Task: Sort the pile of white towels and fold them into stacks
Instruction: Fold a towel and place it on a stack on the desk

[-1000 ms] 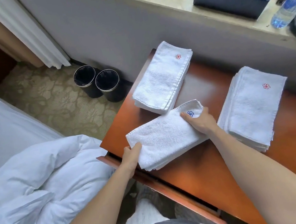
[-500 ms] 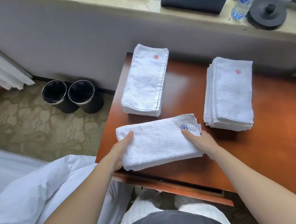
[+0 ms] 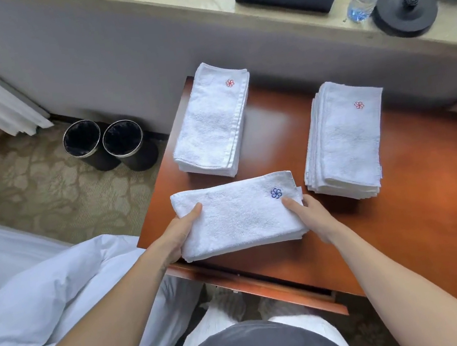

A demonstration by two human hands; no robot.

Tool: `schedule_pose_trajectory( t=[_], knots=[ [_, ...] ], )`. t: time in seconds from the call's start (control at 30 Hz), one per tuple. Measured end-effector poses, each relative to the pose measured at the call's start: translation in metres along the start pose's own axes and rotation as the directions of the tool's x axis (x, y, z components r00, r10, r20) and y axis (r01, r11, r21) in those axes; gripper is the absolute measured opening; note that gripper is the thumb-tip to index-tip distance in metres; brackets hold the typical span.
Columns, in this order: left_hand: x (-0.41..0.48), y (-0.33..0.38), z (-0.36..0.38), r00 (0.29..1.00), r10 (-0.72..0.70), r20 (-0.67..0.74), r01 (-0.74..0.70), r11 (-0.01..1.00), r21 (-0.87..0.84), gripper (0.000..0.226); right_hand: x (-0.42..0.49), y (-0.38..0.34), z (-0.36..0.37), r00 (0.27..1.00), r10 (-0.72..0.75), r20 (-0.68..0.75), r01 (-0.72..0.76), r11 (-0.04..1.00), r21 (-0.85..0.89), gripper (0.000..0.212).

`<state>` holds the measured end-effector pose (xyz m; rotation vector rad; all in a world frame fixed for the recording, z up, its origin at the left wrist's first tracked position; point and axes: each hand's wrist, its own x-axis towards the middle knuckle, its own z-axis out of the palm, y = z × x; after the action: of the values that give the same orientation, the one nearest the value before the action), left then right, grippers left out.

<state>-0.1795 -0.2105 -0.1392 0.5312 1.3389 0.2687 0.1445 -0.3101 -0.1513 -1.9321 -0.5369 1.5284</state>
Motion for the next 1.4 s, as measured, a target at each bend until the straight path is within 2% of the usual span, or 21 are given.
schedule_pose_trajectory(
  t=[0.13,0.27,0.47,0.6,0.73,0.87,1.0,1.1,1.17,1.27,1.4],
  knots=[
    [-0.001,-0.007,0.002,0.996,0.048,-0.079,-0.046,0.999,0.027,0.043,0.003,0.002,0.003,0.997,0.05,0.052,-0.047,0.996,-0.073,0.063],
    [0.004,-0.005,0.008,0.99,0.077,-0.121,-0.072,0.997,0.042,0.041,0.008,0.001,-0.005,0.998,0.025,0.05,-0.018,0.991,-0.13,0.062],
    [0.004,-0.014,0.009,0.988,0.064,-0.138,-0.062,0.998,0.02,0.052,0.001,0.009,-0.019,0.987,0.013,0.16,-0.017,1.0,0.019,0.052],
    [0.003,-0.007,0.01,0.999,0.017,-0.047,-0.018,0.999,-0.039,0.065,0.004,0.009,-0.026,0.976,0.044,0.215,-0.074,0.988,0.134,0.05],
    [0.007,-0.007,0.01,0.999,-0.024,0.026,0.026,0.996,-0.089,0.06,0.007,0.014,-0.033,0.969,0.087,0.233,-0.132,0.974,0.184,0.056],
    [0.012,-0.014,0.006,0.999,-0.01,-0.04,0.007,0.998,-0.068,0.059,0.011,0.014,-0.038,0.958,0.109,0.264,-0.164,0.967,0.195,0.057],
    [0.011,-0.021,0.007,0.979,0.04,-0.199,-0.031,0.998,0.05,0.06,0.012,0.018,-0.039,0.95,0.124,0.287,-0.188,0.961,0.205,0.058],
    [0.013,-0.023,0.009,0.967,0.075,-0.244,-0.048,0.992,0.115,0.046,0.013,0.022,-0.043,0.941,0.122,0.317,-0.193,0.96,0.204,0.056],
    [0.012,-0.025,0.009,0.958,0.107,-0.268,-0.066,0.985,0.16,0.04,0.012,0.022,-0.041,0.943,0.114,0.314,-0.179,0.966,0.187,0.056],
    [0.013,-0.031,0.008,0.953,0.156,-0.259,-0.091,0.965,0.246,0.047,0.012,0.022,-0.033,0.966,0.084,0.245,-0.131,0.975,0.181,0.065],
    [0.014,-0.024,0.007,0.983,0.086,-0.159,-0.069,0.991,0.114,0.048,0.011,0.017,-0.025,0.981,0.069,0.183,-0.107,0.972,0.21,0.075]
  ],
)
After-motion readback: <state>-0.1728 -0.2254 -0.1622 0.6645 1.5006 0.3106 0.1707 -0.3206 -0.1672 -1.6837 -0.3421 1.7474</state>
